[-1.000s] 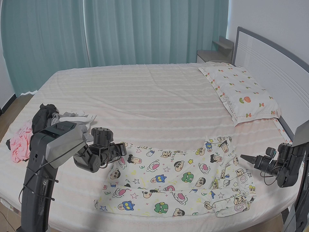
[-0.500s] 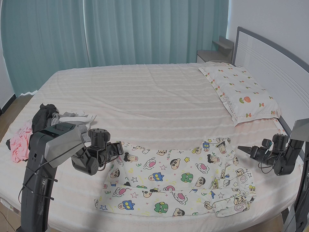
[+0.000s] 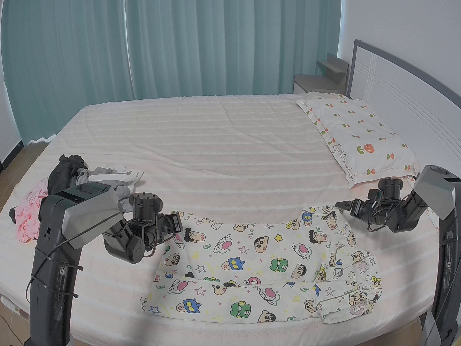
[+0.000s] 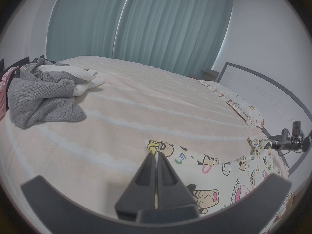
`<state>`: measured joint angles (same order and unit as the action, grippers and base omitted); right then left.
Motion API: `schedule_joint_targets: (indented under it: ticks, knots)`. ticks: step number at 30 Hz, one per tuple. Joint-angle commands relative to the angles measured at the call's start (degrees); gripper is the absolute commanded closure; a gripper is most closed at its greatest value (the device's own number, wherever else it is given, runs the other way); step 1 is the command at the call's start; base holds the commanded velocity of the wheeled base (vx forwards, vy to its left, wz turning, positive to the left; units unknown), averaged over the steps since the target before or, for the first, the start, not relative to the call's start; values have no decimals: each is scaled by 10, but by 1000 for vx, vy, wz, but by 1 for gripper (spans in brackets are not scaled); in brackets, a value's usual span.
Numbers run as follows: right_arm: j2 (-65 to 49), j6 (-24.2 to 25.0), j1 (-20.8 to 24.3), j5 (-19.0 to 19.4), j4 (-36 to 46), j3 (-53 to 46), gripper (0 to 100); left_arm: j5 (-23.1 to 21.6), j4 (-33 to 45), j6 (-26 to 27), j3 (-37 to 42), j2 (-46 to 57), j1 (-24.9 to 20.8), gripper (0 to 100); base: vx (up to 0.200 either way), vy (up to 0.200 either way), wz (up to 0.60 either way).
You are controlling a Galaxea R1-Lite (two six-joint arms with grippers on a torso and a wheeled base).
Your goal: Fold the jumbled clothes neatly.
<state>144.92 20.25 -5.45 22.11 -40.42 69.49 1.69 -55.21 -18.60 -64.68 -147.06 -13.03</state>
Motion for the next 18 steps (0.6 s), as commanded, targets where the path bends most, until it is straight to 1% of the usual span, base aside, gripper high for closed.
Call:
schedule_joint_targets:
  ticks: [1, 2, 3, 5, 11, 13, 16, 17, 18]
  knots:
    - [24, -4, 12, 1, 3, 19, 0, 1, -2, -1, 7, 8, -1, 100, 0, 0, 0]
    - [24, -4, 12, 1, 3, 19, 0, 1, -2, -1, 7, 8, -1, 100, 0, 0, 0]
    - [21, -4, 13, 15, 3, 19, 0, 1, -2, -1, 7, 8, -1, 100, 0, 0, 0]
    - [20, -3, 14, 26, 3, 21, 0, 1, -2, -1, 7, 7, -1, 100, 0, 0, 0]
    - [25, -5, 30, 28, 7, 31, 0, 2, -13, 0, 12, 7, -2, 100, 0, 0, 0]
    - [23, -10, 40, 28, 12, 26, 0, 10, -24, 0, 14, 5, -3, 100, 0, 0, 0]
    - [25, -24, 42, 28, 39, 31, 0, 10, -24, 0, 14, 5, -5, 100, 0, 0, 0]
    - [24, -29, 42, 28, 47, 33, 100, 10, -24, 0, 14, 5, -5, 100, 0, 0, 0]
    - [24, -31, 42, 28, 48, 33, 100, 10, -24, 0, 14, 5, -5, 100, 0, 0, 0]
